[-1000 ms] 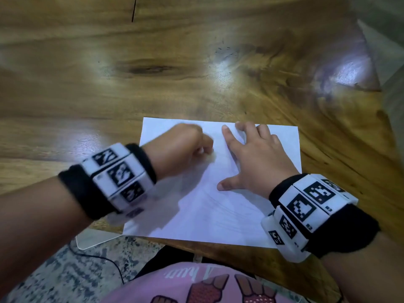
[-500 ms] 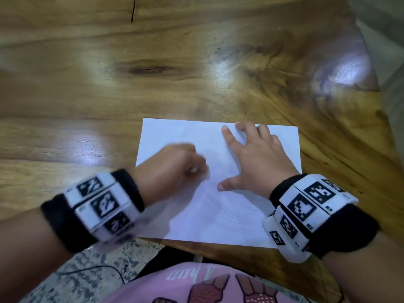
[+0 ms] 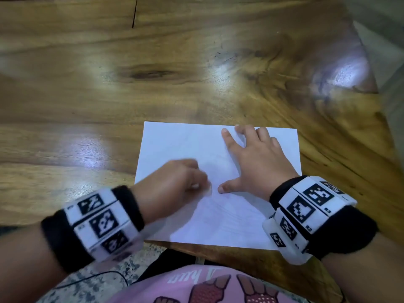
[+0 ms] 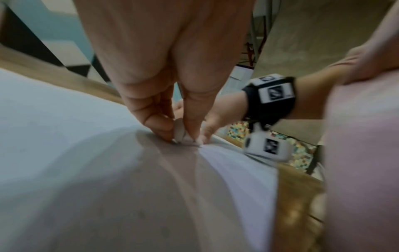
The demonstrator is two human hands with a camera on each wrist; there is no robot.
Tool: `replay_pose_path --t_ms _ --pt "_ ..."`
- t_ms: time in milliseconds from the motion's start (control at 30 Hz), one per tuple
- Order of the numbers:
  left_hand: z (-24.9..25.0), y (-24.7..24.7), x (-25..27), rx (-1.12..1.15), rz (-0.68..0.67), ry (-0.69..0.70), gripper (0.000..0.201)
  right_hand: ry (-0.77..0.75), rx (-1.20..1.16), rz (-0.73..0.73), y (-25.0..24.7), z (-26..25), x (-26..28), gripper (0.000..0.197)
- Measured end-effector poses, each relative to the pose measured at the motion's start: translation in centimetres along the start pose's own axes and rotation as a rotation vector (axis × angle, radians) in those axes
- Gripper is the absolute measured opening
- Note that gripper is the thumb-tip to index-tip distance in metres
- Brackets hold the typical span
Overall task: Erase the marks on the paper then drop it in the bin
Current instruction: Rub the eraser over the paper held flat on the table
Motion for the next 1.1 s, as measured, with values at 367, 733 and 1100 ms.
replay_pose_path --t_ms 367,733,1100 --pt "-1.6 -4.2 -7.1 -0.099 0.161 -0.181 0.015 -0.006 -0.001 0.000 0.0 -0.1 0.0 0.119" --pt "0.1 0.4 -0.6 -0.016 -0.011 -0.021 0.010 -0.029 -0.118 0.001 -0.4 0.9 0.4 0.119" --pt "-2.3 -5.2 -7.5 0.003 0.200 -0.293 0.015 -0.039 -0.079 -0.009 -0.3 0.6 0.6 0.119"
Point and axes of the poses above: each hand's wrist, its own x-axis away from the middle knuckle, its own y-axis out of the palm, z = x × y, the point moved 7 cm from there along -x, towards the middle knuckle, and after that the axes turned 1 degree about -z, right-handed, at the moved point
